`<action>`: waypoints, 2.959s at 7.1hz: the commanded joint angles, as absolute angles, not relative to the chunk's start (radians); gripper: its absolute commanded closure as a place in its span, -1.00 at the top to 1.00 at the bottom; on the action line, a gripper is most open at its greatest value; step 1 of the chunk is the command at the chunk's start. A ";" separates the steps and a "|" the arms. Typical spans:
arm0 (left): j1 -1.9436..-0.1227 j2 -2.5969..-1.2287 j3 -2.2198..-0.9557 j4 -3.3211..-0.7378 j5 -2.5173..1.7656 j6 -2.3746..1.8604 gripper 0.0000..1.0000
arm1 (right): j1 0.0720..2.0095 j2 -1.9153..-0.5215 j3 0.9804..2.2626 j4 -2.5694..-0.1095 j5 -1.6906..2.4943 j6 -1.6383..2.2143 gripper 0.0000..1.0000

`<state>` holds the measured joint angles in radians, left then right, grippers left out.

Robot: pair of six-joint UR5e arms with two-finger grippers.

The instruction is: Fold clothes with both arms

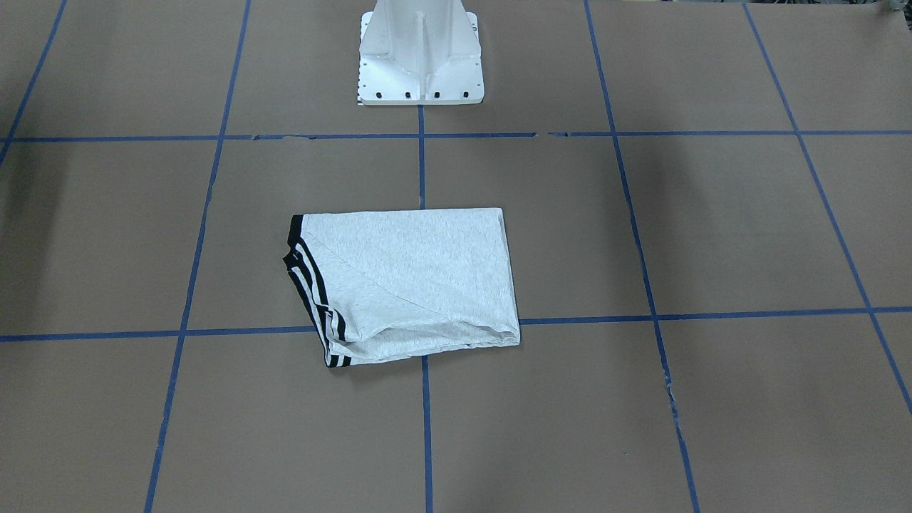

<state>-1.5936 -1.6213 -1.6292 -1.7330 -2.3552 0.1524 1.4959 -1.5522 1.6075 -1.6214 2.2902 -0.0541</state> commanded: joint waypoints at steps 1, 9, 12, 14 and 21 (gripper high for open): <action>-1.594 -1.621 -1.629 -1.733 -2.356 0.153 1.00 | 1.496 -1.549 1.612 -1.621 2.290 -0.054 1.00; -1.594 -1.621 -1.631 -1.735 -2.358 0.153 1.00 | 1.496 -1.545 1.612 -1.621 2.298 -0.055 1.00; -1.594 -1.621 -1.631 -1.735 -2.358 0.153 1.00 | 1.496 -1.546 1.606 -1.578 2.298 -0.054 1.00; -1.594 -1.618 -1.631 -1.735 -2.356 0.153 1.00 | 1.497 -1.549 1.605 -1.578 2.298 -0.054 1.00; -1.565 -1.614 -1.617 -1.736 -2.356 0.153 1.00 | 1.496 -1.555 1.600 -1.578 2.298 -0.054 1.00</action>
<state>-1.5783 -1.6136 -1.6194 -1.7364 -2.3573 0.1534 1.4961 -1.5553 1.6016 -1.5785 2.2979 -0.0537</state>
